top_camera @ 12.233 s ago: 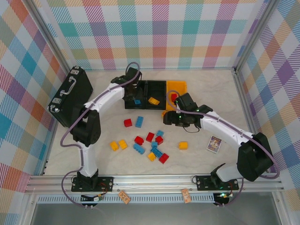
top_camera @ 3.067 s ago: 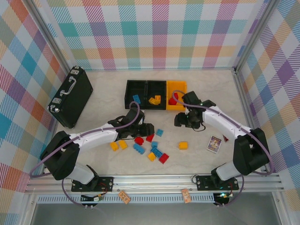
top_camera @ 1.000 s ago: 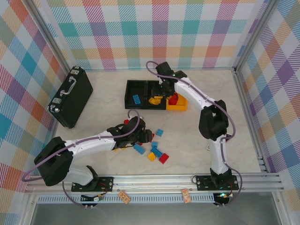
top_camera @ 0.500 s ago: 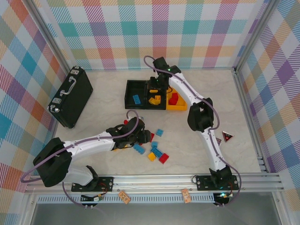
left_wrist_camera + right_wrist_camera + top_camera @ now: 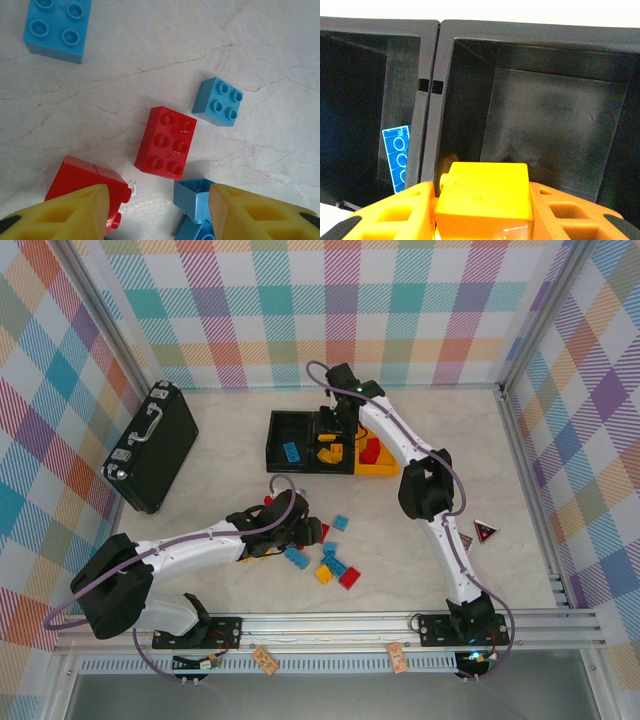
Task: Sort the legos into containers by color
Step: Place the lego in the container.
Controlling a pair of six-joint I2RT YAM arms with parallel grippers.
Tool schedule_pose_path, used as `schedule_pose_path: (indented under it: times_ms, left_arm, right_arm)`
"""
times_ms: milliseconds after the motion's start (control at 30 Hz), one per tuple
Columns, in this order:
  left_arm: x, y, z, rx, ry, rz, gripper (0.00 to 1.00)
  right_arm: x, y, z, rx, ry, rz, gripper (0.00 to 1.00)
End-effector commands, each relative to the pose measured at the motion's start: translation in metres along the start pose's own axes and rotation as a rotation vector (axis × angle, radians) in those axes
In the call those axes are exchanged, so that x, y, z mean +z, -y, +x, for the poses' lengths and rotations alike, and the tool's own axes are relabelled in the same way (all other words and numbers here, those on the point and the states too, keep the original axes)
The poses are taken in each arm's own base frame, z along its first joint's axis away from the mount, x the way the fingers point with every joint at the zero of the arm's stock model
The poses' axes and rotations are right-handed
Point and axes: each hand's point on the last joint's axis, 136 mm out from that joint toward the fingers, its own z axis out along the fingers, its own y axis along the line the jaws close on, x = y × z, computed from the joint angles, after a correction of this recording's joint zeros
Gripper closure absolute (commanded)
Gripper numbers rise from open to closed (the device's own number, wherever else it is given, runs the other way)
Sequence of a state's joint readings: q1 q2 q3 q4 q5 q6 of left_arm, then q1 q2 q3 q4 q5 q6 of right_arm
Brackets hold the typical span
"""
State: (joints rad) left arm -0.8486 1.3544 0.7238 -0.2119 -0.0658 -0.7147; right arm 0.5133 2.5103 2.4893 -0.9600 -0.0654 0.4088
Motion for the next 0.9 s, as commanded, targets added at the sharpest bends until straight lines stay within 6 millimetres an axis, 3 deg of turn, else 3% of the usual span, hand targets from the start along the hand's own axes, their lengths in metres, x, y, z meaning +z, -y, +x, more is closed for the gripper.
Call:
schedule_pose_path:
  times_ms: [0, 500, 633, 867]
  left_arm:
    - [-0.002, -0.01, 0.0, -0.012, 0.003, -0.03, 0.45]
    - [-0.001, -0.009, -0.001, -0.007, 0.003, -0.034, 0.45]
    - [-0.006, -0.008, -0.006, -0.012, 0.021, -0.035, 0.45]
    - [-0.017, -0.013, -0.023, -0.057, 0.079, -0.046, 0.45]
  right_arm:
    - [0.007, 0.001, 0.005, 0.001, -0.027, -0.007, 0.59]
    - [0.006, -0.001, 0.004, -0.002, -0.02, -0.009, 0.45]
    - [-0.009, -0.007, -0.004, -0.018, 0.01, -0.021, 0.44]
    - [-0.056, -0.019, -0.015, -0.057, 0.088, -0.045, 0.44]
